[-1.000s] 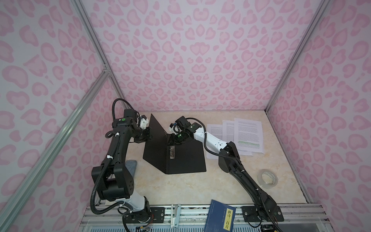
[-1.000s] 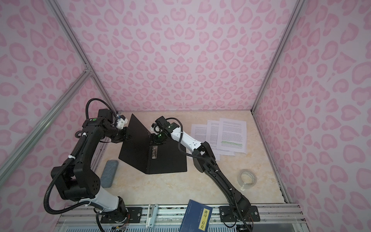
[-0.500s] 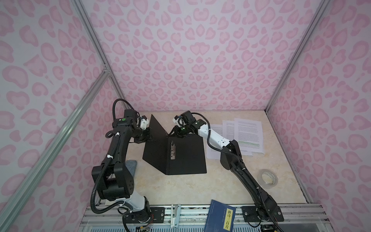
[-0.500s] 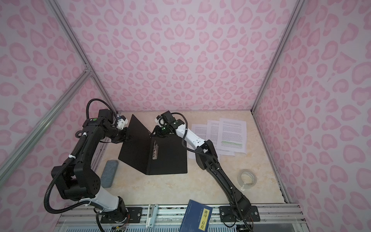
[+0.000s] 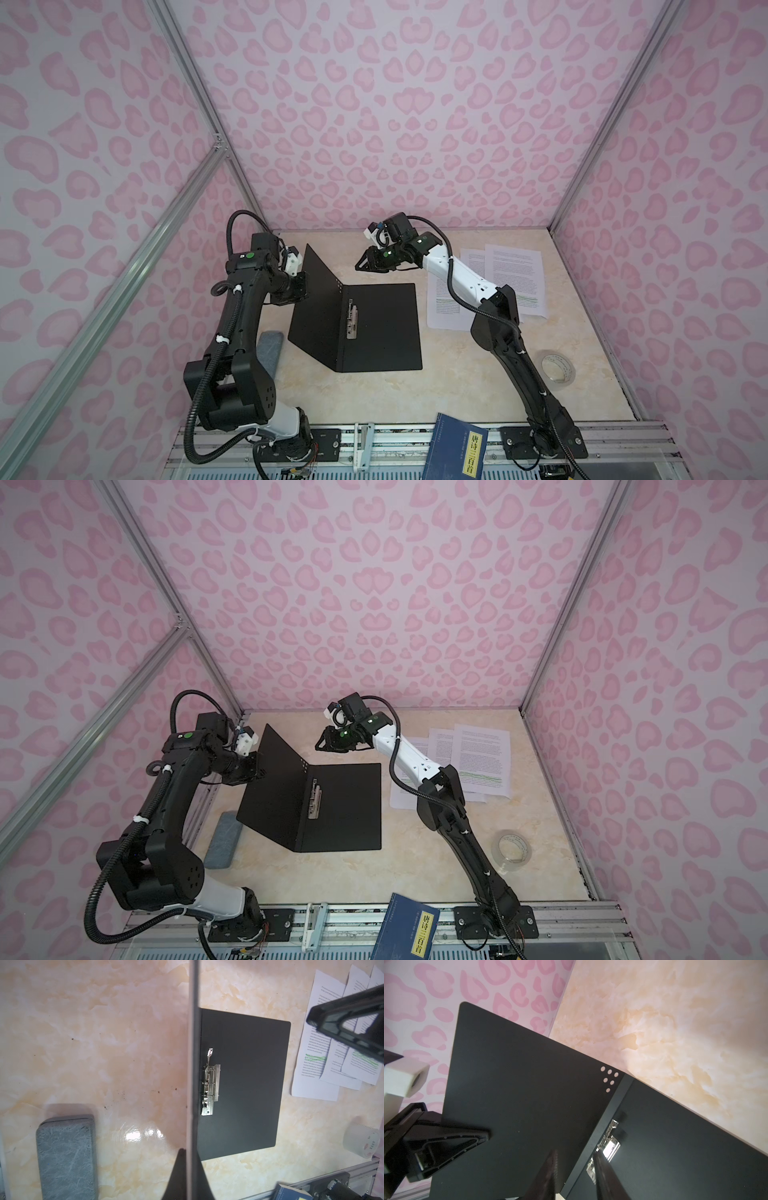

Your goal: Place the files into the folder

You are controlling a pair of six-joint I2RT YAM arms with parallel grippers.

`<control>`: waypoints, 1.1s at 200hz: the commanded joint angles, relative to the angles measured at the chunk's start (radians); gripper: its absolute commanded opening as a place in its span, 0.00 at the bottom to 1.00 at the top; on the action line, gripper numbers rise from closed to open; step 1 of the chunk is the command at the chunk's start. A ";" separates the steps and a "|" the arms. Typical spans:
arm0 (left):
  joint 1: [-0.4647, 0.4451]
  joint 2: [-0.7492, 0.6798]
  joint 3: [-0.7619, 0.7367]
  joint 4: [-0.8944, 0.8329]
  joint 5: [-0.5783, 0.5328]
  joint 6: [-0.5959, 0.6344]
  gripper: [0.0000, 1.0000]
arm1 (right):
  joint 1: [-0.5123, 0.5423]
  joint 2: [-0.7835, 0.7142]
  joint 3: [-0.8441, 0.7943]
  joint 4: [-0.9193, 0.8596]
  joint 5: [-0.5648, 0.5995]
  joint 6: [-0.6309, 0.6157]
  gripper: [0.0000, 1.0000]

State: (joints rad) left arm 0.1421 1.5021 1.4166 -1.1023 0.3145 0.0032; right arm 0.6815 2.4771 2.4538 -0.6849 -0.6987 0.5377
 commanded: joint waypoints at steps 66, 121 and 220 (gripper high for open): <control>0.019 -0.079 -0.108 -0.034 -0.142 0.035 0.14 | 0.021 -0.105 -0.203 -0.016 0.048 -0.070 0.36; 0.086 -0.105 -0.171 -0.034 -0.176 0.057 0.26 | 0.027 -0.128 -0.285 0.032 0.033 -0.054 0.37; 0.141 -0.088 -0.191 0.012 -0.272 0.093 0.72 | 0.035 -0.184 -0.464 0.041 0.087 -0.083 0.38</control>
State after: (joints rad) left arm 0.2775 1.4120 1.2343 -1.1069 0.0822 0.0795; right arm 0.7151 2.3020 2.0239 -0.6338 -0.6487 0.4862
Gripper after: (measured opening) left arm 0.681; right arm 0.375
